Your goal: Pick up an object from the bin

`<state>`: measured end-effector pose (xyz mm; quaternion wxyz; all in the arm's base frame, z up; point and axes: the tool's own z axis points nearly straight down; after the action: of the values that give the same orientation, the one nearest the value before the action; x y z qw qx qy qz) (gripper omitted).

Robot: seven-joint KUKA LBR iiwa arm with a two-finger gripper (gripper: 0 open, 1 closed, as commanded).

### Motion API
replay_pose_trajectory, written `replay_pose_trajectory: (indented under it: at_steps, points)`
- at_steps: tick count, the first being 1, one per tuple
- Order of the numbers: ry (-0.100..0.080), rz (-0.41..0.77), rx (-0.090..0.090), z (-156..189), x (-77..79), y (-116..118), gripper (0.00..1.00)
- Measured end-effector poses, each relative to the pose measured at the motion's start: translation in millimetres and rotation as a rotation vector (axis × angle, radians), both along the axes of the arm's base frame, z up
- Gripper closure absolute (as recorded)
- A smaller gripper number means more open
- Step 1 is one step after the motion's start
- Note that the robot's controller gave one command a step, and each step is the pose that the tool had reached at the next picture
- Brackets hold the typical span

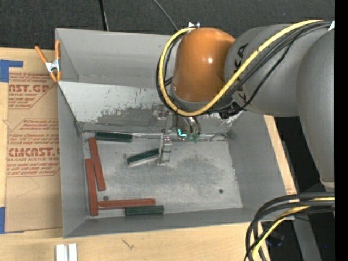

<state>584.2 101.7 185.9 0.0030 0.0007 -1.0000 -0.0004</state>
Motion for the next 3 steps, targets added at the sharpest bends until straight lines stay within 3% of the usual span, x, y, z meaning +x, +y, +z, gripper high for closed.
replay_pose_trajectory:
  at_steps: [1,2,3]
  points:
    - [-0.008,-0.001,0.001,4.6,1.8,-0.4,0.00]
    - [-0.006,-0.072,0.000,-116.2,-26.0,-30.7,1.00]
    - [-0.006,-0.073,0.000,-116.3,-26.0,-30.9,0.00]
